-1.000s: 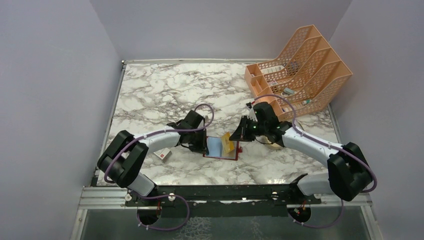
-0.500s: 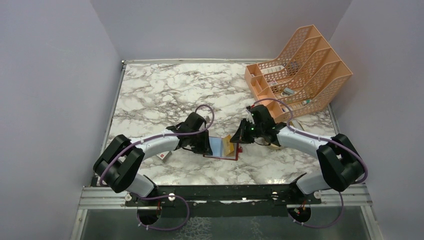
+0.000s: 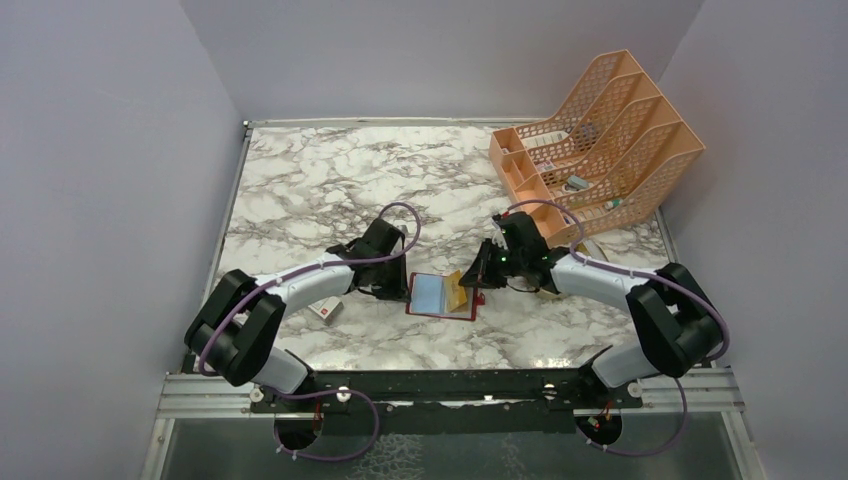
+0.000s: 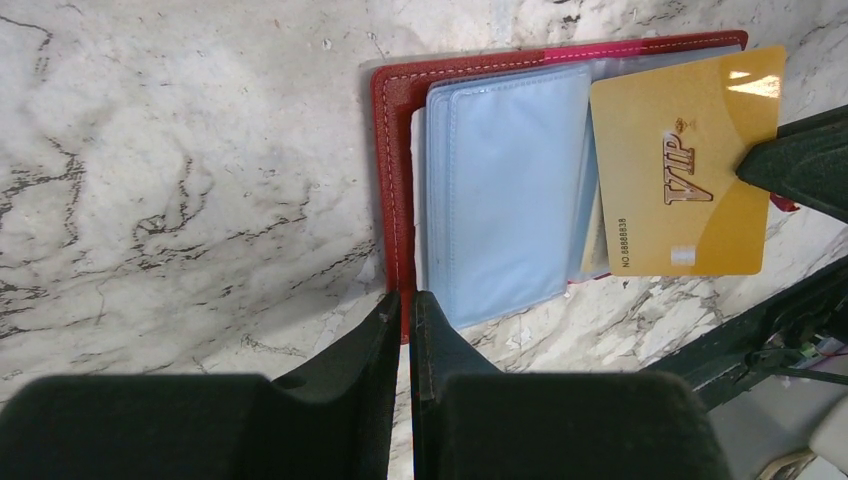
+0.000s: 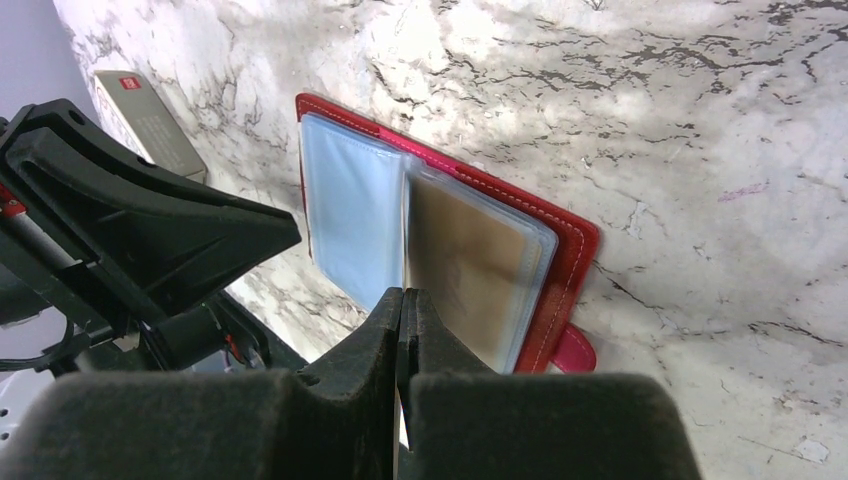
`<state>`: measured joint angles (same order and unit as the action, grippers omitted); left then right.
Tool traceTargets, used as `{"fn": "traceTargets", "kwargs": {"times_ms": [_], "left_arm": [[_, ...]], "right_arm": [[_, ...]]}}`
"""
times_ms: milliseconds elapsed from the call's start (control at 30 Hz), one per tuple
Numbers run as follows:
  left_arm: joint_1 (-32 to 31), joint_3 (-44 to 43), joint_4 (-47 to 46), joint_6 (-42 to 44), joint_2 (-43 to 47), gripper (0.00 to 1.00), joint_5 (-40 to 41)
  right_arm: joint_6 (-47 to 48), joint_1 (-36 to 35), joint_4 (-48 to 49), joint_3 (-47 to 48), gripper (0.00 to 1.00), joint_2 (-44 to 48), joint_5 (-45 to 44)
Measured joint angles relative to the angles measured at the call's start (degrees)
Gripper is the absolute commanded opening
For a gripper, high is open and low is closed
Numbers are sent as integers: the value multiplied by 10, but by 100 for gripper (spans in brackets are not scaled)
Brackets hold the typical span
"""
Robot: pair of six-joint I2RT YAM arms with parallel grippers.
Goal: Put the credit cards into the card holder
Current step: Insert the credit card into the card holder.
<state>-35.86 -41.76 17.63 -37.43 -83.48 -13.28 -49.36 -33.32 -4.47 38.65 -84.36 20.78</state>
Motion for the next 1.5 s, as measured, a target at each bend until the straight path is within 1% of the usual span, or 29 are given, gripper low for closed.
{"fn": "traceTargets", "kwargs": {"times_ms": [633, 1033, 1500], "left_arm": [[0, 18, -9, 5, -9, 12, -6], [0, 18, -11, 5, -9, 12, -7], [0, 18, -13, 5, -10, 13, -8]], "right_arm": [[-14, 0, 63, -17, 1, -34, 28], [-12, 0, 83, -19, 1, -39, 51], [11, 0, 90, -20, 1, -45, 73]]}}
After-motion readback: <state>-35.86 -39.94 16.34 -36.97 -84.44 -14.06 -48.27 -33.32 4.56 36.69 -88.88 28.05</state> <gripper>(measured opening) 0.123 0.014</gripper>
